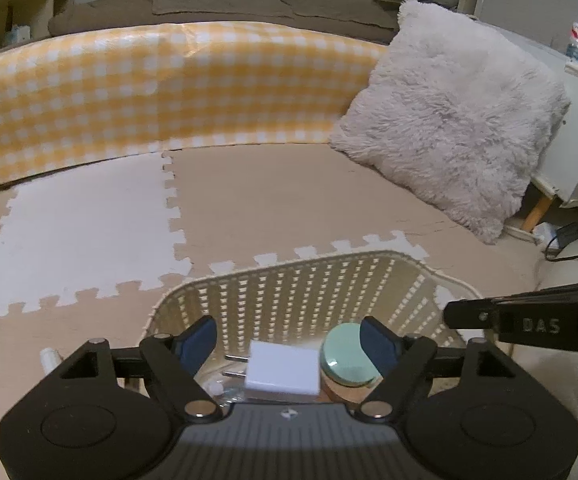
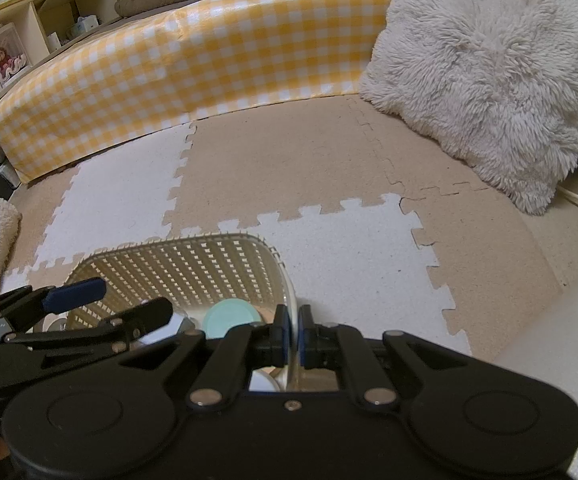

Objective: Organize rigid objects
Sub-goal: 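Carry the white USB charger with the left tool and release it into the basket, then withdraw the left tool from the basket toward the white plastic holder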

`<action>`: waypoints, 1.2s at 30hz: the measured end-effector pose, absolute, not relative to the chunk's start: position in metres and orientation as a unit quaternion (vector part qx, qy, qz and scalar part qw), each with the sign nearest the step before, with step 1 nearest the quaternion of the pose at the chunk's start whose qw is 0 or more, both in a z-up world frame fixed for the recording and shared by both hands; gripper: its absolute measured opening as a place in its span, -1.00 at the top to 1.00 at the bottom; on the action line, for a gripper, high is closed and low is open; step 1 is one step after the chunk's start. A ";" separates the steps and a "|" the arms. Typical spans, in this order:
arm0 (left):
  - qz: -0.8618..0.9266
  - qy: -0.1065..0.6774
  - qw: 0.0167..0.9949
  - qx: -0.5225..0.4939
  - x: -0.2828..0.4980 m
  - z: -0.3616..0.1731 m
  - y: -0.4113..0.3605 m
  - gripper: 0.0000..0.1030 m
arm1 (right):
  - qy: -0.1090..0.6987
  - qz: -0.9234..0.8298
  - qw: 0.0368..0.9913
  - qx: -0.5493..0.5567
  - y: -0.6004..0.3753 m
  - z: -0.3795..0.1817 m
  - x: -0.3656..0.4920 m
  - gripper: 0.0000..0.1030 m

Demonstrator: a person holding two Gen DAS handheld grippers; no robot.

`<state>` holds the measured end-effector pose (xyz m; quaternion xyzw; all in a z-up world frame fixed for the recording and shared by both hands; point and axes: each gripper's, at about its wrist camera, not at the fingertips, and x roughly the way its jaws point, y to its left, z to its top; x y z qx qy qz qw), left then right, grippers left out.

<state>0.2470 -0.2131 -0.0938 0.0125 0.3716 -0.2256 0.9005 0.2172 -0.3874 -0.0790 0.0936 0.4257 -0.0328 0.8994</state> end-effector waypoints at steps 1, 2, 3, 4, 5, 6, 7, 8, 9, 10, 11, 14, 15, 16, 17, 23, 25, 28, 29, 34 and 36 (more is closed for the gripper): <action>-0.227 0.373 0.900 0.011 0.246 -0.093 -0.214 -0.54 | 0.426 -0.033 0.899 0.094 -0.387 -0.079 0.217 0.90; -0.228 0.374 0.899 0.011 0.245 -0.093 -0.214 -0.54 | 0.426 -0.033 0.899 0.094 -0.387 -0.079 0.217 0.90; -0.229 0.375 0.898 0.011 0.244 -0.093 -0.214 -0.54 | 0.426 -0.033 0.899 0.093 -0.387 -0.079 0.217 0.90; -0.230 0.377 0.897 0.011 0.244 -0.093 -0.214 -0.54 | 0.426 -0.033 0.899 0.093 -0.387 -0.079 0.217 0.90; -0.231 0.379 0.896 0.012 0.243 -0.092 -0.215 -0.54 | 0.426 -0.033 0.899 0.093 -0.388 -0.079 0.217 0.90; -0.233 0.382 0.895 0.011 0.242 -0.092 -0.215 -0.55 | 0.426 -0.033 0.899 0.093 -0.387 -0.079 0.217 0.90; -0.235 0.385 0.892 0.010 0.241 -0.091 -0.215 -0.56 | 0.426 -0.033 0.899 0.094 -0.387 -0.079 0.217 0.90; -0.237 0.387 0.891 0.009 0.240 -0.091 -0.215 -0.58 | 0.426 -0.033 0.899 0.094 -0.387 -0.079 0.217 0.90; -0.239 0.389 0.890 0.010 0.238 -0.090 -0.215 -0.60 | 0.426 -0.033 0.899 0.094 -0.387 -0.079 0.217 0.90; -0.240 0.390 0.889 0.013 0.236 -0.090 -0.216 -0.63 | 0.426 -0.033 0.899 0.094 -0.387 -0.079 0.217 0.90; -0.241 0.391 0.888 0.015 0.235 -0.089 -0.216 -0.65 | 0.426 -0.033 0.899 0.093 -0.387 -0.079 0.217 0.90; -0.244 0.392 0.887 0.020 0.231 -0.088 -0.216 -0.70 | 0.426 -0.033 0.899 0.094 -0.388 -0.079 0.217 0.90; -0.246 0.392 0.886 0.020 0.229 -0.088 -0.215 -0.72 | 0.426 -0.033 0.899 0.094 -0.387 -0.079 0.217 0.90; -0.247 0.392 0.886 0.020 0.228 -0.087 -0.215 -0.75 | 0.426 -0.033 0.899 0.094 -0.387 -0.079 0.217 0.90; -0.249 0.392 0.885 0.021 0.227 -0.086 -0.215 -0.78 | 0.426 -0.033 0.899 0.094 -0.387 -0.079 0.217 0.90; -0.257 0.376 0.890 0.035 0.214 -0.079 -0.208 -0.95 | 0.426 -0.033 0.899 0.094 -0.387 -0.079 0.217 0.90; -0.261 0.374 0.889 0.032 0.210 -0.076 -0.203 -0.99 | 0.426 -0.033 0.899 0.093 -0.387 -0.079 0.217 0.90; -0.268 0.369 0.890 0.025 0.203 -0.072 -0.194 -1.00 | 0.426 -0.033 0.899 0.094 -0.388 -0.079 0.217 0.90; -0.270 0.366 0.890 0.024 0.200 -0.070 -0.191 -1.00 | 0.426 -0.033 0.899 0.094 -0.387 -0.079 0.217 0.90; -0.296 0.337 0.894 0.013 0.183 -0.055 -0.172 -1.00 | 0.426 -0.033 0.899 0.092 -0.388 -0.079 0.217 0.90; -0.303 0.323 0.896 0.018 0.177 -0.051 -0.164 -1.00 | 0.427 -0.033 0.899 0.091 -0.388 -0.079 0.216 0.90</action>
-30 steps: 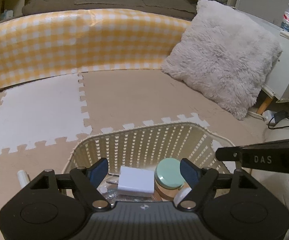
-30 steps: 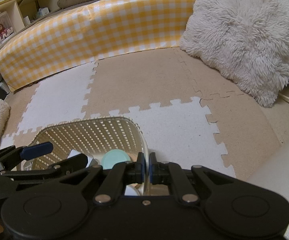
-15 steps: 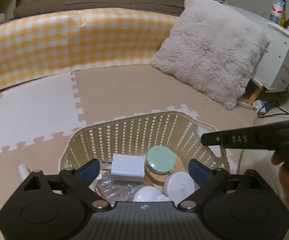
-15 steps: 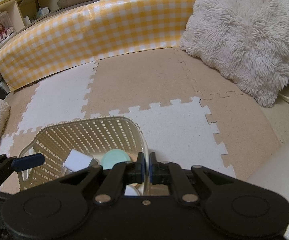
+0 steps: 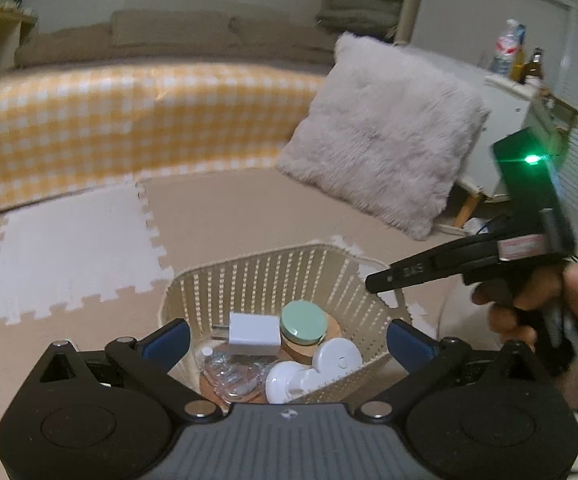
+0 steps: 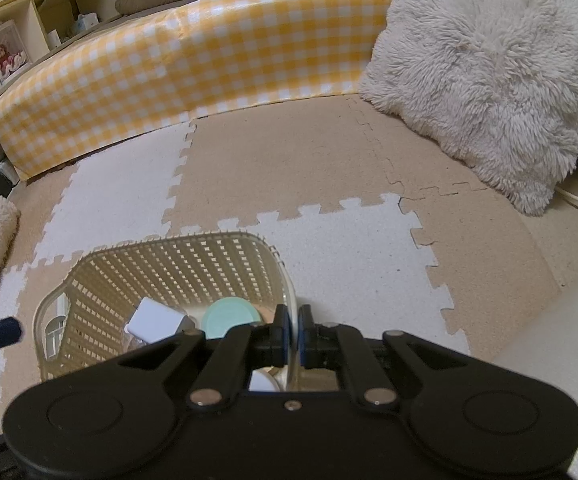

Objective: Organize rigid objects
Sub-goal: 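Withdraw the left tool from the basket toward the white plastic holder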

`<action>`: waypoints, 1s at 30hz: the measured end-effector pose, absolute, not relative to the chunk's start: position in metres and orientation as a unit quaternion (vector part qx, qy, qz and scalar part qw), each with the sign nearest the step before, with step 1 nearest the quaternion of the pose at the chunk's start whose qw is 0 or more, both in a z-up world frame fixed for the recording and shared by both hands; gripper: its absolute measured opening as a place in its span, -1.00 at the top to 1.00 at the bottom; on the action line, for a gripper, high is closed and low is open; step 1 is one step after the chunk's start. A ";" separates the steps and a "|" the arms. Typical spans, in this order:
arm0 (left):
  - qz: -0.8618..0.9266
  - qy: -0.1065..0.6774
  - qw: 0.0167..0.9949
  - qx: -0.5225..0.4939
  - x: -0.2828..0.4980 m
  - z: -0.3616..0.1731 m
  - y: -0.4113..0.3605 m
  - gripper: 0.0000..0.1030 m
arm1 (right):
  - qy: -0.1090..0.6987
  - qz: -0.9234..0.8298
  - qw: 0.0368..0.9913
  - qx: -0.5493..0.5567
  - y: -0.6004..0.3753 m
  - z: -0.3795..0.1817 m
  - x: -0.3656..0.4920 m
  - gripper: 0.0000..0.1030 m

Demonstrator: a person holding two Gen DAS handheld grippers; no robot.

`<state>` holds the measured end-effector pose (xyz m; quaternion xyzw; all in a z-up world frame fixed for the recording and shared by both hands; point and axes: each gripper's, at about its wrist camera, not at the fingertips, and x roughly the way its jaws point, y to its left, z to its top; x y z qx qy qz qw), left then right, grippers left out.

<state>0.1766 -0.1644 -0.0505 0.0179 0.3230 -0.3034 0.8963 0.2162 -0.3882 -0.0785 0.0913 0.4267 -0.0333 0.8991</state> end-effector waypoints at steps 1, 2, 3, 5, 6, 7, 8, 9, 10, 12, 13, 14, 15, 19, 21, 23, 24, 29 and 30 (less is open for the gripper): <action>-0.305 0.316 0.898 0.021 0.173 -0.049 -0.160 -1.00 | 0.427 -0.033 0.899 0.091 -0.388 -0.078 0.216 0.90; -0.305 0.310 0.900 0.024 0.170 -0.047 -0.156 -1.00 | 0.427 -0.033 0.899 0.092 -0.388 -0.078 0.216 0.90; -0.305 0.305 0.902 0.024 0.168 -0.047 -0.151 -1.00 | 0.427 -0.033 0.899 0.092 -0.388 -0.078 0.216 0.90; -0.306 0.296 0.905 0.019 0.166 -0.048 -0.139 -1.00 | 0.427 -0.034 0.899 0.090 -0.388 -0.078 0.216 0.90; -0.307 0.291 0.906 0.014 0.166 -0.049 -0.133 -1.00 | 0.427 -0.034 0.899 0.090 -0.388 -0.078 0.216 0.90; -0.308 0.286 0.907 0.012 0.166 -0.051 -0.127 -1.00 | 0.427 -0.034 0.899 0.089 -0.388 -0.078 0.215 0.90; -0.310 0.284 0.907 0.011 0.166 -0.053 -0.121 -1.00 | 0.428 -0.034 0.899 0.089 -0.388 -0.078 0.215 0.90; -0.313 0.284 0.906 0.010 0.168 -0.056 -0.115 -1.00 | 0.428 -0.034 0.899 0.089 -0.388 -0.078 0.215 0.90; -0.314 0.285 0.906 0.010 0.169 -0.058 -0.110 -1.00 | 0.427 -0.034 0.899 0.089 -0.388 -0.078 0.215 0.90; -0.313 0.283 0.906 0.011 0.173 -0.065 -0.100 -1.00 | 0.428 -0.034 0.899 0.087 -0.387 -0.078 0.215 0.90; -0.314 0.282 0.906 0.014 0.176 -0.069 -0.095 -1.00 | 0.428 -0.035 0.899 0.087 -0.387 -0.078 0.215 0.90; -0.315 0.286 0.905 0.017 0.180 -0.075 -0.090 -1.00 | 0.428 -0.035 0.899 0.086 -0.387 -0.078 0.215 0.90; -0.315 0.289 0.904 0.021 0.183 -0.079 -0.085 -1.00 | 0.428 -0.035 0.899 0.086 -0.387 -0.078 0.215 0.90; -0.307 0.290 0.905 0.054 0.196 -0.099 -0.072 -1.00 | 0.428 -0.035 0.899 0.085 -0.387 -0.078 0.216 0.90; -0.301 0.292 0.906 0.062 0.203 -0.109 -0.067 -1.00 | 0.428 -0.035 0.899 0.085 -0.387 -0.078 0.216 0.90; -0.296 0.296 0.906 0.060 0.211 -0.118 -0.063 -1.00 | 0.428 -0.035 0.899 0.086 -0.387 -0.078 0.216 0.90; -0.294 0.297 0.906 0.060 0.215 -0.122 -0.062 -1.00 | 0.428 -0.035 0.899 0.085 -0.387 -0.078 0.216 0.90; -0.284 0.304 0.906 0.076 0.230 -0.140 -0.062 -1.00 | 0.428 -0.035 0.899 0.086 -0.387 -0.078 0.216 0.89; -0.283 0.311 0.904 0.079 0.233 -0.143 -0.064 -1.00 | 0.428 -0.035 0.899 0.085 -0.387 -0.078 0.216 0.89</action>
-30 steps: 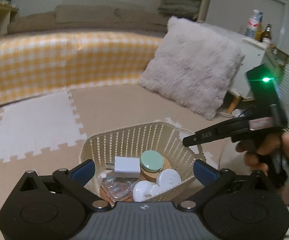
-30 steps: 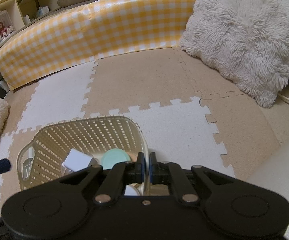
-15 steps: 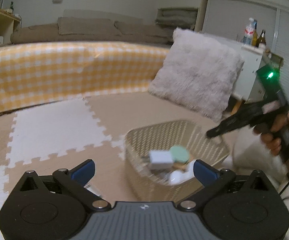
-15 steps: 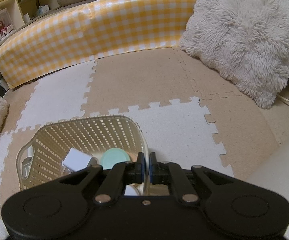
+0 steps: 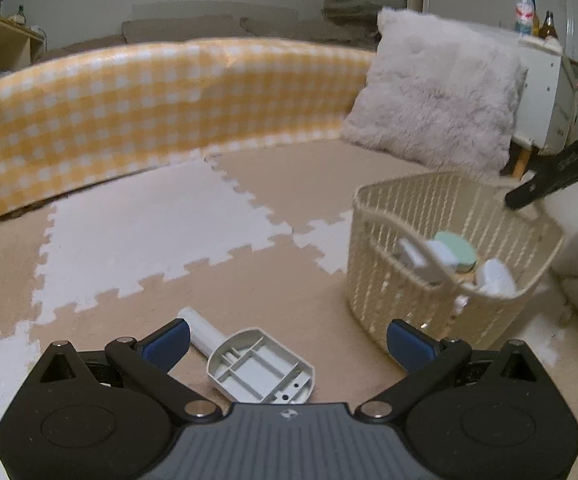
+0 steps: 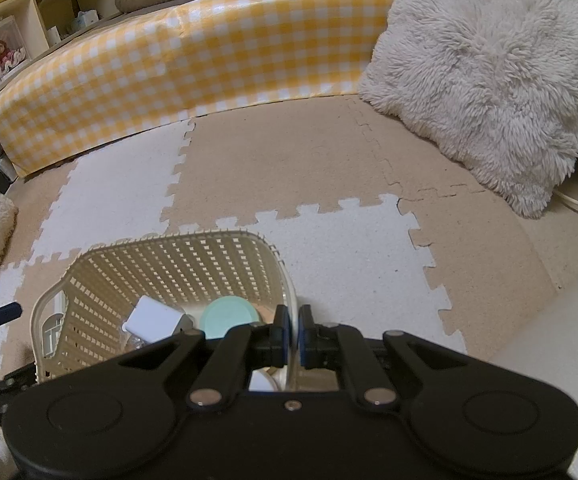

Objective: Organize rigid objects
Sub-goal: 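Withdraw the left tool from the basket toward the white plastic holder, then grasp the white plastic holder with the left tool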

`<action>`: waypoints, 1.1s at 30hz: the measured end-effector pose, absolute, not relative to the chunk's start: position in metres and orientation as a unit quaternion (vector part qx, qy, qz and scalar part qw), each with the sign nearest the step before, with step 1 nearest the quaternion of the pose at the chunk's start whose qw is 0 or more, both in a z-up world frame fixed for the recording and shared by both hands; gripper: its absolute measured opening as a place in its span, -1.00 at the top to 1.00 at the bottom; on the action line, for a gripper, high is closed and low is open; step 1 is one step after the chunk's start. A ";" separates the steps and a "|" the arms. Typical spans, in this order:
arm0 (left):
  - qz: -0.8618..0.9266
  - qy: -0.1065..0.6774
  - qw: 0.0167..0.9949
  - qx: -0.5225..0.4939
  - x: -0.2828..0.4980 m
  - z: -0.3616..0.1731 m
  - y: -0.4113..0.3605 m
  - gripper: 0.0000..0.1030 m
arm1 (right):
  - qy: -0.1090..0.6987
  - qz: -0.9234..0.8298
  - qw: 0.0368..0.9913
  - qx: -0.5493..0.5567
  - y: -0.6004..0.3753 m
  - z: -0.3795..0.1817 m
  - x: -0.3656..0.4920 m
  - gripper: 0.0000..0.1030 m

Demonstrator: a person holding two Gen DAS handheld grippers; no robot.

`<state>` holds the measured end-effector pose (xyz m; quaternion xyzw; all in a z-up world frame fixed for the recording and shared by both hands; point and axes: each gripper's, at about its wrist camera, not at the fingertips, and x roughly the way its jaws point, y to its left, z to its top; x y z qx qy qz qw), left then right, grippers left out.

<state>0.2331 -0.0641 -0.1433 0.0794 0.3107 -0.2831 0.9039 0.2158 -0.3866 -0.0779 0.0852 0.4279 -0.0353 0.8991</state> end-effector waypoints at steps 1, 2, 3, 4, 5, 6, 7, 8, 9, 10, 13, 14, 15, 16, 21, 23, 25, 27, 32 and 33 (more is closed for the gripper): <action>-0.282 0.317 0.902 0.082 0.236 -0.146 -0.066 -1.00 | 0.428 -0.035 0.899 0.085 -0.387 -0.078 0.216 0.89; -0.280 0.318 0.902 0.085 0.238 -0.149 -0.067 -1.00 | 0.428 -0.035 0.899 0.086 -0.387 -0.078 0.216 0.89; -0.278 0.320 0.901 0.088 0.240 -0.152 -0.068 -1.00 | 0.428 -0.035 0.899 0.086 -0.387 -0.078 0.216 0.89; -0.275 0.323 0.901 0.092 0.242 -0.155 -0.069 -1.00 | 0.428 -0.035 0.899 0.087 -0.387 -0.078 0.216 0.89; -0.269 0.329 0.900 0.095 0.244 -0.158 -0.070 -1.00 | 0.428 -0.035 0.899 0.086 -0.386 -0.078 0.216 0.89; -0.259 0.336 0.900 0.098 0.245 -0.161 -0.071 -1.00 | 0.428 -0.035 0.899 0.086 -0.386 -0.078 0.216 0.89; -0.248 0.343 0.901 0.100 0.247 -0.164 -0.072 -1.00 | 0.428 -0.035 0.899 0.086 -0.387 -0.078 0.216 0.89; -0.242 0.347 0.901 0.101 0.248 -0.166 -0.072 -0.97 | 0.428 -0.035 0.899 0.086 -0.386 -0.078 0.216 0.89; -0.238 0.348 0.901 0.102 0.248 -0.167 -0.072 -0.94 | 0.428 -0.035 0.899 0.086 -0.386 -0.078 0.216 0.89; -0.234 0.348 0.902 0.104 0.249 -0.168 -0.072 -0.86 | 0.428 -0.035 0.899 0.086 -0.386 -0.078 0.216 0.89; -0.234 0.350 0.901 0.105 0.249 -0.170 -0.072 -0.61 | 0.428 -0.035 0.899 0.086 -0.386 -0.078 0.216 0.89; -0.235 0.352 0.900 0.107 0.249 -0.171 -0.072 -0.53 | 0.428 -0.035 0.899 0.086 -0.386 -0.078 0.216 0.89; -0.236 0.354 0.898 0.110 0.250 -0.172 -0.073 -0.51 | 0.428 -0.035 0.899 0.086 -0.386 -0.078 0.216 0.89; -0.236 0.355 0.898 0.114 0.250 -0.173 -0.073 -0.50 | 0.428 -0.035 0.899 0.086 -0.386 -0.078 0.216 0.89; -0.235 0.347 0.900 0.118 0.248 -0.172 -0.075 -0.28 | 0.428 -0.035 0.899 0.086 -0.386 -0.078 0.216 0.89; -0.234 0.344 0.901 0.122 0.246 -0.172 -0.076 -0.27 | 0.428 -0.035 0.899 0.086 -0.386 -0.078 0.216 0.89; -0.234 0.342 0.902 0.119 0.244 -0.171 -0.075 -0.27 | 0.428 -0.035 0.899 0.086 -0.386 -0.078 0.216 0.89; -0.234 0.340 0.904 0.112 0.242 -0.170 -0.074 -0.27 | 0.428 -0.035 0.899 0.086 -0.386 -0.078 0.216 0.89; -0.235 0.325 0.912 0.086 0.232 -0.159 -0.068 -0.27 | 0.428 -0.035 0.899 0.086 -0.386 -0.078 0.216 0.89; -0.235 0.322 0.913 0.083 0.231 -0.157 -0.067 -0.27 | 0.428 -0.035 0.899 0.086 -0.386 -0.078 0.216 0.89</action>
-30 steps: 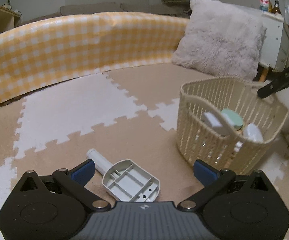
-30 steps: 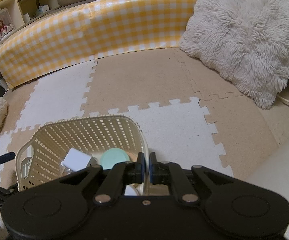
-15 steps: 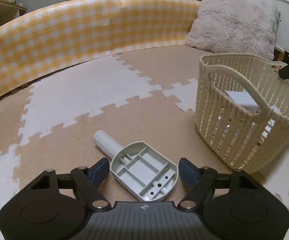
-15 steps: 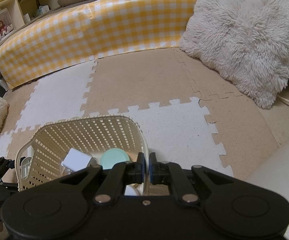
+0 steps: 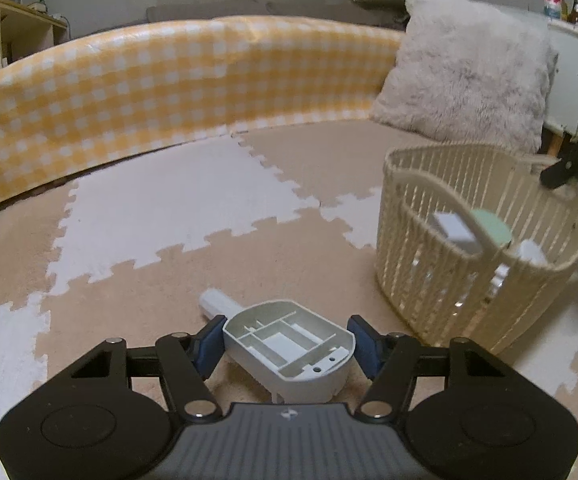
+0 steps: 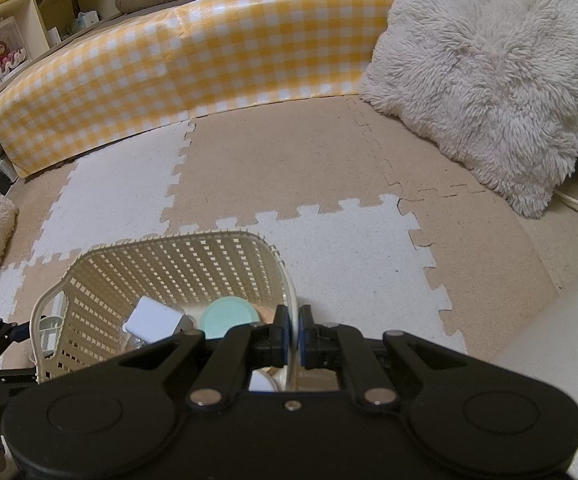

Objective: Organize rigid objects
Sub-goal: 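Grasp the white plastic holder with the left tool, then carry the white plastic holder with the left tool and release it into the basket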

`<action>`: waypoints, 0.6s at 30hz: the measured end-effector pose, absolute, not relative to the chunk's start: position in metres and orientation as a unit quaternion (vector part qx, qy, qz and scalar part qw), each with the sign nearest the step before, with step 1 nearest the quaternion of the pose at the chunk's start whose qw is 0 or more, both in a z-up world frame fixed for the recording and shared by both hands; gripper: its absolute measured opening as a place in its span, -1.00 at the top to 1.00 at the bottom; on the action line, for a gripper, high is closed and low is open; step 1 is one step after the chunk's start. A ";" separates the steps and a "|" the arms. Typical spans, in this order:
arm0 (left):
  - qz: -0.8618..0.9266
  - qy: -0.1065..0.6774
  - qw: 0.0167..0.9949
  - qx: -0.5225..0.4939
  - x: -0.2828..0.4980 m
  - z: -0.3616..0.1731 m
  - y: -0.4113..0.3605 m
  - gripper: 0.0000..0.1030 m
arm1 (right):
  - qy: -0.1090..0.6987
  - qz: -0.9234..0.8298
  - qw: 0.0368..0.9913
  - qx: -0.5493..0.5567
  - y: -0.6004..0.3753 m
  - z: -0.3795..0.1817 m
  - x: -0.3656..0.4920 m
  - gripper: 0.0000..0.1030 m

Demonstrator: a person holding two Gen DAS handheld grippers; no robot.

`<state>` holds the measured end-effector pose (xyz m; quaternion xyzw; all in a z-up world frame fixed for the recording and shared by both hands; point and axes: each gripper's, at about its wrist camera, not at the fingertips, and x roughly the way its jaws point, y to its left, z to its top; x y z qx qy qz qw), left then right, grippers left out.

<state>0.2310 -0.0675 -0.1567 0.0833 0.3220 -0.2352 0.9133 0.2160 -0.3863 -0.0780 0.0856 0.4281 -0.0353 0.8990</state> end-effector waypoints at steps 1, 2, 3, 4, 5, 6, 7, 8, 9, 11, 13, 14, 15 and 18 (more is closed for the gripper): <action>-0.235 0.319 0.915 0.078 0.229 -0.154 -0.066 -0.27 | 0.428 -0.035 0.899 0.086 -0.386 -0.078 0.216 0.89; -0.235 0.316 0.917 0.072 0.228 -0.151 -0.065 -0.27 | 0.428 -0.035 0.899 0.086 -0.386 -0.078 0.216 0.89; -0.236 0.313 0.918 0.065 0.227 -0.148 -0.063 -0.27 | 0.428 -0.035 0.899 0.086 -0.386 -0.078 0.216 0.89; -0.237 0.309 0.919 0.061 0.225 -0.144 -0.062 -0.27 | 0.428 -0.035 0.899 0.086 -0.386 -0.078 0.216 0.89; -0.238 0.307 0.919 0.059 0.224 -0.141 -0.062 -0.27 | 0.428 -0.035 0.899 0.085 -0.386 -0.078 0.216 0.89; -0.240 0.306 0.920 0.058 0.223 -0.139 -0.062 -0.27 | 0.428 -0.035 0.899 0.086 -0.386 -0.078 0.216 0.89; -0.240 0.307 0.919 0.059 0.223 -0.139 -0.062 -0.27 | 0.428 -0.035 0.899 0.086 -0.386 -0.078 0.216 0.89; -0.240 0.311 0.918 0.062 0.223 -0.139 -0.063 -0.27 | 0.428 -0.035 0.899 0.086 -0.386 -0.078 0.216 0.89; -0.239 0.315 0.916 0.067 0.223 -0.140 -0.064 -0.27 | 0.428 -0.035 0.899 0.086 -0.386 -0.078 0.216 0.89; -0.241 0.323 0.912 0.074 0.222 -0.144 -0.065 -0.27 | 0.428 -0.035 0.899 0.086 -0.386 -0.078 0.216 0.89; -0.246 0.339 0.904 0.080 0.221 -0.149 -0.066 -0.27 | 0.428 -0.035 0.899 0.086 -0.386 -0.078 0.216 0.89; -0.248 0.347 0.901 0.083 0.221 -0.152 -0.066 -0.27 | 0.428 -0.035 0.899 0.086 -0.386 -0.078 0.216 0.89; -0.250 0.354 0.897 0.088 0.220 -0.154 -0.066 -0.27 | 0.428 -0.035 0.899 0.086 -0.386 -0.078 0.216 0.89; -0.251 0.370 0.889 0.102 0.218 -0.163 -0.068 -0.28 | 0.428 -0.035 0.899 0.086 -0.386 -0.078 0.216 0.89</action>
